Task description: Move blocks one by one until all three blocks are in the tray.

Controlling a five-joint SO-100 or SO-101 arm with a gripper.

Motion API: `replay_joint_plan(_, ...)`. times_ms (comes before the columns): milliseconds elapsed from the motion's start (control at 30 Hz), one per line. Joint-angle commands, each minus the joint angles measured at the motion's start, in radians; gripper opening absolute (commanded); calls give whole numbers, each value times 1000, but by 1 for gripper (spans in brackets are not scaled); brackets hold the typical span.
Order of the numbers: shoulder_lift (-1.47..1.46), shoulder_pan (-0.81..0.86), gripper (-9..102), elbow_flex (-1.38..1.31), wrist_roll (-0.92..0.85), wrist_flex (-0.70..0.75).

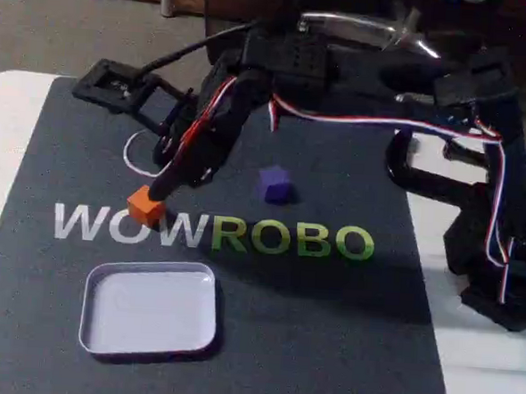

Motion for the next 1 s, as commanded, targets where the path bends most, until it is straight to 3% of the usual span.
replay_joint_plan(0,3,-11,8,-58,49,-37)
replay_joint_plan(267,-25,15,11,-60,114,-94)
replay_joint_plan(967,-124,57,14,-60,61,-130)
